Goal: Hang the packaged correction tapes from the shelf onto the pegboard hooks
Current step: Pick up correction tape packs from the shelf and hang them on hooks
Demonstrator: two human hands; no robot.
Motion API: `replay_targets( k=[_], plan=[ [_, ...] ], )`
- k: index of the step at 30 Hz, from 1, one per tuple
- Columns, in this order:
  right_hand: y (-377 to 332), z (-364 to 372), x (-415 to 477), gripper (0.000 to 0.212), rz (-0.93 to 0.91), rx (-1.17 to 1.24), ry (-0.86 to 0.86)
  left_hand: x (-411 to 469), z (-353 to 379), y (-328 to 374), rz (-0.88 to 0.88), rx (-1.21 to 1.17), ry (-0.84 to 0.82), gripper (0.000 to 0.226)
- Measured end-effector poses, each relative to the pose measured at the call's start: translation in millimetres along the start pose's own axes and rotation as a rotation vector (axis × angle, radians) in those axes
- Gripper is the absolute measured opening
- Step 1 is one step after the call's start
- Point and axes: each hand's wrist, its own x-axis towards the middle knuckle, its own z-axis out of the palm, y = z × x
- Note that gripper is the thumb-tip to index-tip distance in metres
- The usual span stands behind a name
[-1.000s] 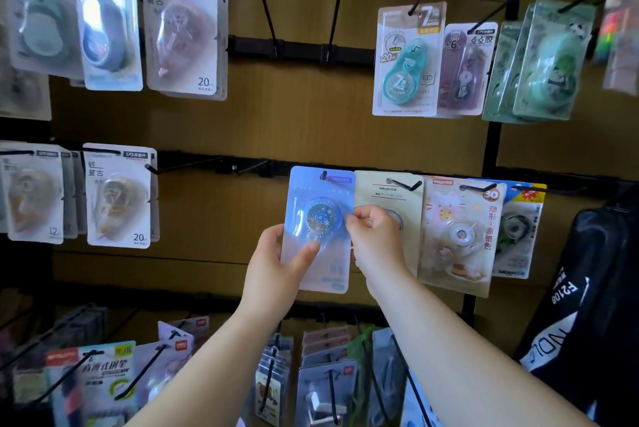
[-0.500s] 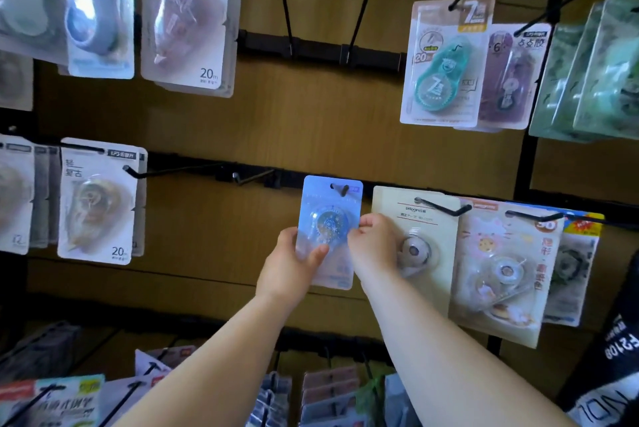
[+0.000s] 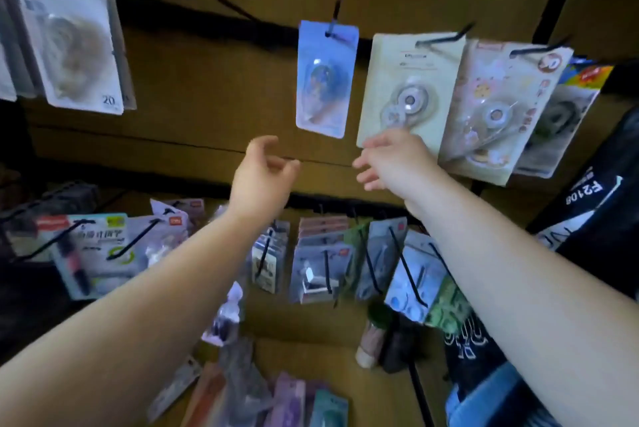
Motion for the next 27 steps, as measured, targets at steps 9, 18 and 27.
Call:
replay_targets(
  k=[9,18,27],
  plan=[
    [132,2,-128,0.025,0.332,0.205,-0.191,-175,6,-85,-0.113,-0.204,-0.167,0.026],
    [317,90,-143,0.025,0.828,0.060,-0.270,-197,71,-266,-0.584,0.345,-0.386,0.029],
    [435,133,-128,0.043,1.099,-0.110,-0.259,-182,100,-388,-0.707,0.479,-0.589,0.065]
  ],
)
